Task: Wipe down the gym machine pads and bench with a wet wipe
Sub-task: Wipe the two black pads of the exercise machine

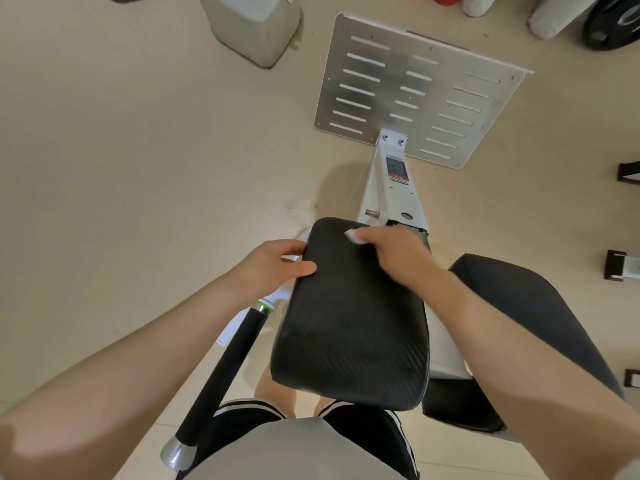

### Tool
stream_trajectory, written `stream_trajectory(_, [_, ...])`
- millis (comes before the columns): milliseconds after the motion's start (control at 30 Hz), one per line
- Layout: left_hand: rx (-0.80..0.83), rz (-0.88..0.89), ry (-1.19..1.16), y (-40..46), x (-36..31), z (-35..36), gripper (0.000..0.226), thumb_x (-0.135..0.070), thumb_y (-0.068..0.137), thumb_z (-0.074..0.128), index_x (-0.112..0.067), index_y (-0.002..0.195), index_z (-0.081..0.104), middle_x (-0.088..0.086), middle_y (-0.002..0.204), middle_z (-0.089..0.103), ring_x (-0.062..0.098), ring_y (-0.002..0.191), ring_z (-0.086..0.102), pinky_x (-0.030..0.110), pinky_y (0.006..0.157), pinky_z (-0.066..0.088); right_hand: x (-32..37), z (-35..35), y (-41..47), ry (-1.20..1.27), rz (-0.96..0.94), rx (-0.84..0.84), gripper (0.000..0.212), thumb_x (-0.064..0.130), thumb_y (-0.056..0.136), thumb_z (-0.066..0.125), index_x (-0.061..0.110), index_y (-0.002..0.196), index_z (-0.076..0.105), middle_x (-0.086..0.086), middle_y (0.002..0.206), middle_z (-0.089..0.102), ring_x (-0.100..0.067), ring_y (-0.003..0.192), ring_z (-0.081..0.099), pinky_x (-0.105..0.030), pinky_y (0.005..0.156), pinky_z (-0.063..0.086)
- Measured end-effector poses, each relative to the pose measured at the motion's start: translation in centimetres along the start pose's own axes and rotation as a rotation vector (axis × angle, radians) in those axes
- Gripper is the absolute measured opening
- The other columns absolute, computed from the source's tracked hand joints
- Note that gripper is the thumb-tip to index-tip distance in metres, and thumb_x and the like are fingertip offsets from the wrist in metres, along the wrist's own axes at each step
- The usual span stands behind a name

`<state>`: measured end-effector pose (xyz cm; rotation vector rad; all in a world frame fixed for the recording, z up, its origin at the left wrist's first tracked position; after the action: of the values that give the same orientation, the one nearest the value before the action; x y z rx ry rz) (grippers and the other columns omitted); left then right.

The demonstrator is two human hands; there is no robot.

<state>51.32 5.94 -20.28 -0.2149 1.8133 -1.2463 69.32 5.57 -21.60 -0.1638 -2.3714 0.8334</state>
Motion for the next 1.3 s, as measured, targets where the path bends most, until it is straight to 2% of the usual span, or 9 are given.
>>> stream_trajectory(133, [-0.015, 0.004, -0.067, 0.3, 0.3, 0.1, 0.030, -0.007, 0.087, 0.059, -0.025, 0.112, 0.061, -0.017, 0.100, 0.062, -0.008, 0.088, 0.057, 0.003, 0.069, 0.043, -6.4, -1.1, 1.5, -0.185, 0.271, 0.046, 0.051, -0.001, 0.092, 0.034, 0.025, 0.134, 0.046, -0.012, 0.134, 0.050, -0.031, 0.120, 0.047, -0.035, 0.099, 0.038])
stream_trajectory(300, [-0.115, -0.040, 0.098, -0.3, -0.4, -0.2, 0.047, -0.016, 0.088, 0.060, -0.019, 0.133, 0.047, 0.002, 0.127, 0.055, 0.017, 0.116, 0.052, 0.025, 0.101, 0.036, -1.1, -0.9, -1.6, 0.009, 0.013, -0.022, 0.042, 0.005, 0.095, 0.037, 0.026, 0.126, 0.056, -0.005, 0.127, 0.057, -0.018, 0.115, 0.050, -0.017, 0.093, 0.032])
stream_trajectory(400, [-0.196, -0.046, 0.423, -1.4, -1.9, 0.0, 0.049, -0.027, 0.091, 0.054, -0.014, 0.136, 0.042, 0.005, 0.132, 0.053, 0.022, 0.118, 0.051, 0.026, 0.096, 0.036, 3.0, 0.4, -5.1, 0.055, -0.178, 0.087, 0.041, 0.006, 0.096, 0.039, 0.028, 0.128, 0.053, 0.003, 0.134, 0.052, -0.012, 0.123, 0.045, -0.014, 0.099, 0.024])
stream_trajectory(533, [-0.122, 0.002, 0.517, -2.8, -3.3, 2.1, 0.049, -0.038, 0.087, 0.057, -0.012, 0.128, 0.050, 0.004, 0.126, 0.058, 0.020, 0.109, 0.055, 0.023, 0.085, 0.038, 3.1, 0.5, -6.1, 0.006, -0.306, 0.109, 0.043, 0.000, 0.094, 0.040, 0.021, 0.130, 0.051, 0.002, 0.138, 0.049, -0.012, 0.130, 0.039, -0.017, 0.110, 0.019])
stream_trajectory(633, [-0.120, 0.010, 0.449, -3.5, -2.9, 2.6, 0.057, -0.033, 0.082, 0.067, -0.013, 0.132, 0.047, 0.001, 0.128, 0.055, 0.015, 0.109, 0.052, 0.016, 0.082, 0.032, -1.0, -1.1, -4.1, 0.035, -0.156, 0.027, 0.041, 0.001, 0.095, 0.039, 0.020, 0.129, 0.052, -0.001, 0.136, 0.050, -0.013, 0.127, 0.041, -0.006, 0.098, 0.017])
stream_trajectory(800, [-0.166, -0.026, 0.327, -3.4, -1.7, 2.3, 0.073, -0.031, 0.078, 0.072, -0.019, 0.140, 0.037, 0.000, 0.138, 0.047, 0.015, 0.120, 0.047, 0.018, 0.089, 0.029, -6.5, -1.8, -2.3, 0.031, 0.093, -0.050, 0.038, 0.006, 0.098, 0.035, 0.017, 0.131, 0.051, -0.008, 0.137, 0.048, -0.028, 0.129, 0.040, -0.028, 0.106, 0.029])
stream_trajectory(967, [-0.161, -0.052, 0.296, -3.7, -2.0, 2.5, 0.072, -0.028, 0.078, 0.071, -0.019, 0.140, 0.037, 0.002, 0.139, 0.046, 0.017, 0.124, 0.044, 0.019, 0.090, 0.029, -0.6, -0.2, -7.3, 0.088, -0.226, 0.050, 0.039, 0.006, 0.096, 0.039, 0.023, 0.128, 0.053, -0.007, 0.129, 0.056, -0.022, 0.119, 0.050, -0.021, 0.100, 0.034])
stream_trajectory(1100, [-0.169, -0.055, 0.258, -4.1, -1.9, 2.7, 0.072, -0.026, 0.079, 0.071, -0.017, 0.141, 0.036, 0.003, 0.140, 0.045, 0.018, 0.126, 0.043, 0.020, 0.091, 0.028, 1.2, 0.1, -10.0, 0.073, -0.398, 0.082, 0.040, -0.001, 0.094, 0.043, 0.017, 0.128, 0.053, 0.000, 0.134, 0.053, -0.016, 0.126, 0.045, 0.002, 0.098, 0.018])
stream_trajectory(1300, [-0.195, -0.073, 0.112, -3.7, -0.8, 2.7, 0.073, -0.020, 0.077, 0.073, -0.020, 0.140, 0.038, 0.003, 0.136, 0.049, 0.012, 0.108, 0.047, 0.022, 0.090, 0.032, -3.9, -0.7, -4.7, 0.121, -0.053, 0.019, 0.041, 0.008, 0.097, 0.036, 0.025, 0.132, 0.048, -0.007, 0.135, 0.048, -0.025, 0.124, 0.045, -0.022, 0.100, 0.031])
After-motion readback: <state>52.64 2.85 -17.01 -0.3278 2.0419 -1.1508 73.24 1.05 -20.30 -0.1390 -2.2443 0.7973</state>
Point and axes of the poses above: each hand's wrist, its own y-axis towards the middle knuckle, its own z-axis out of the palm, x = y × z, the point moved 9 cm from there along y, towards the middle knuckle
